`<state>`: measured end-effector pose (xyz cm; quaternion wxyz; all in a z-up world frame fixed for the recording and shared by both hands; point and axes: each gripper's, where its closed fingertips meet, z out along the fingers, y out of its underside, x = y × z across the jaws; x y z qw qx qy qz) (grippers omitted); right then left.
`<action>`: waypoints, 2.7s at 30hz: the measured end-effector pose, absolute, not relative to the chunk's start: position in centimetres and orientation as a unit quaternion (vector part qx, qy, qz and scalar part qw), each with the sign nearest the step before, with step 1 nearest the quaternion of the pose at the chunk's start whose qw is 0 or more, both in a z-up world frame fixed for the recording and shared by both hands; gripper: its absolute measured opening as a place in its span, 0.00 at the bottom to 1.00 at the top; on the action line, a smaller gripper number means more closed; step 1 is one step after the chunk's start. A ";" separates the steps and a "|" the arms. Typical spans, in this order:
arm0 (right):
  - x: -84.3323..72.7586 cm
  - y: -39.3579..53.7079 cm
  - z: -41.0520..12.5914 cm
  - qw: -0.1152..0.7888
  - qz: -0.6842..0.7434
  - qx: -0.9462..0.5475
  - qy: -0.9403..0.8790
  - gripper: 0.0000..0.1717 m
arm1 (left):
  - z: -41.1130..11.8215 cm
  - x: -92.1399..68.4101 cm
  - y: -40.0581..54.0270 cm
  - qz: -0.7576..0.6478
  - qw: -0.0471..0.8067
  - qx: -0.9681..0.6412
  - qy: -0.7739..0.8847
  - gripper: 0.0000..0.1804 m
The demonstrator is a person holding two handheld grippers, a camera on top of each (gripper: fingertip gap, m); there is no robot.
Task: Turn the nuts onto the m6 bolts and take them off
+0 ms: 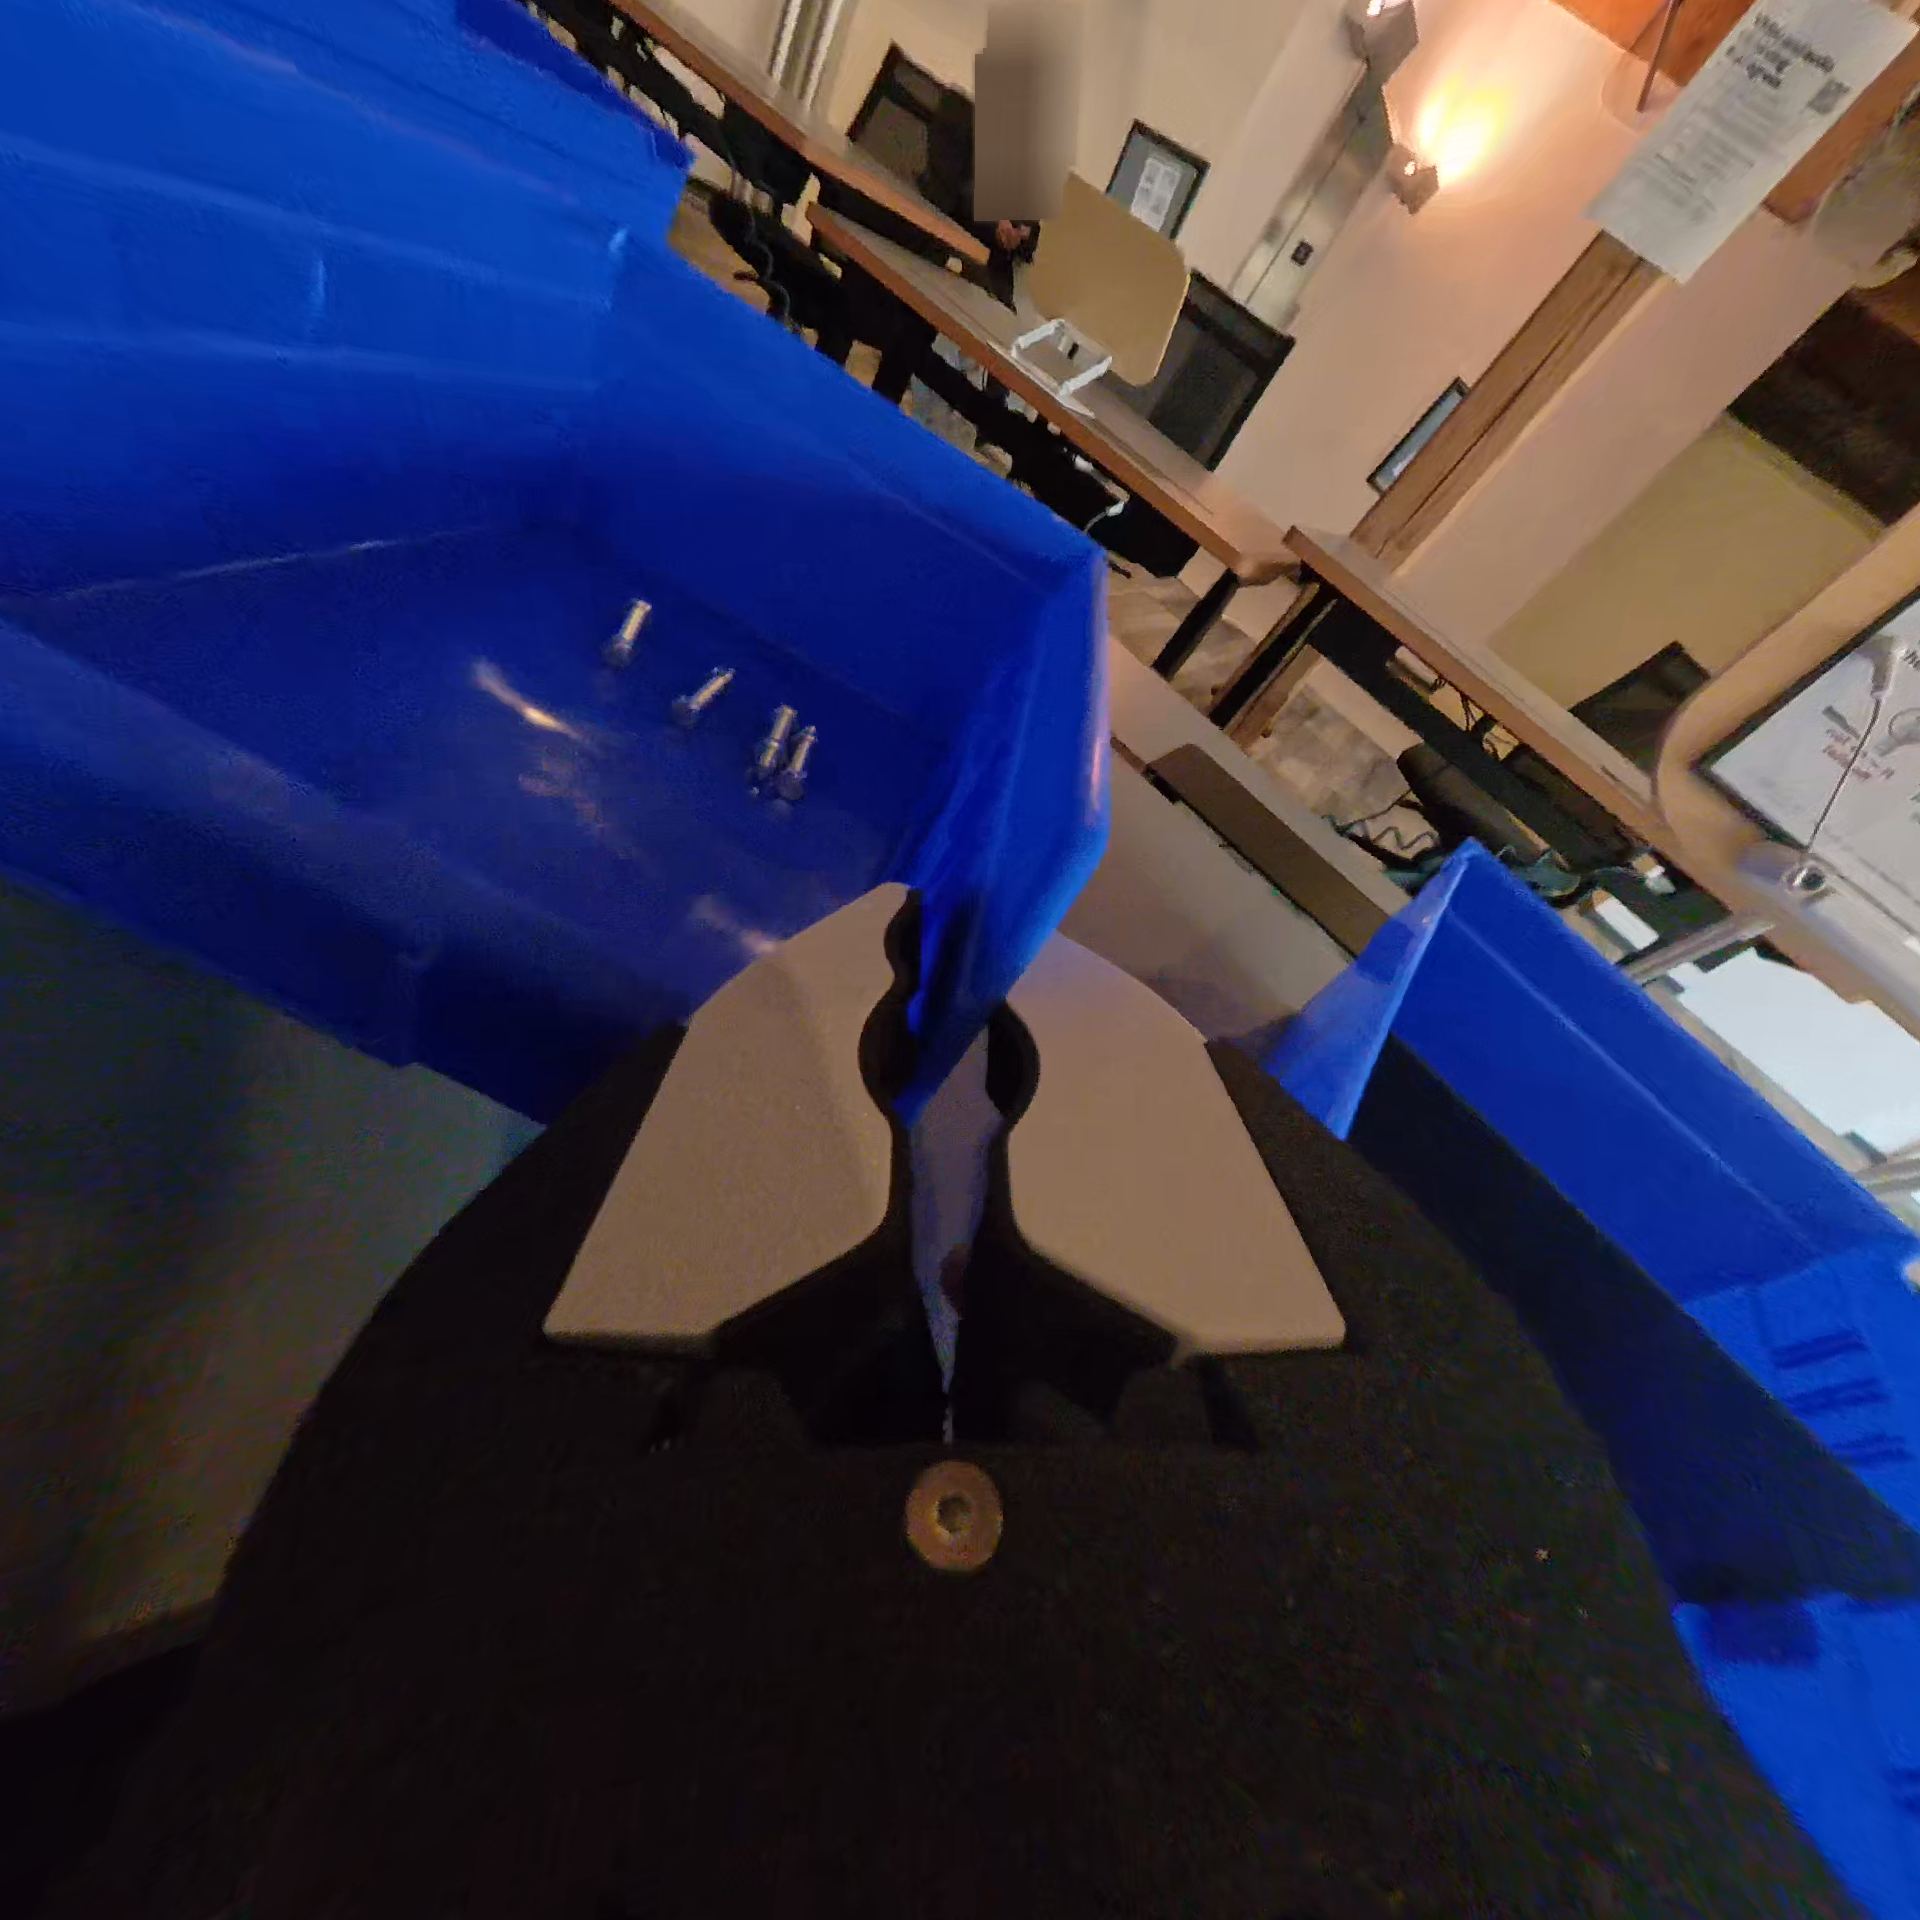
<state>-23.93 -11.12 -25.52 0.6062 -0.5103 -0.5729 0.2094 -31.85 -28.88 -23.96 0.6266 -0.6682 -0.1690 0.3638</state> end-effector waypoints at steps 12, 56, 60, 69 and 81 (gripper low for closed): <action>-26.0 -12.8 -27.4 0.539 0.232 -0.537 -0.606 0.14 | -25.1 -38.1 -27.7 0.337 0.599 -0.691 -0.225 0.04; 0.5 5.3 -24.3 0.616 0.254 -0.653 -0.360 0.57 | -25.0 -17.0 -9.1 0.104 0.617 -0.775 -0.092 0.51; -0.3 6.5 -26.1 0.584 0.233 -0.670 -0.395 0.43 | -26.0 -17.5 -6.2 0.084 0.597 -0.794 -0.078 0.43; -2.0 7.3 -28.0 0.524 0.227 -0.696 -0.436 0.41 | -26.7 -18.6 -4.5 0.123 0.589 -0.798 -0.041 0.33; -1.7 8.2 -28.4 0.546 0.099 -0.667 -0.496 0.08 | -26.9 -17.1 -3.2 0.173 0.551 -0.816 -0.029 0.06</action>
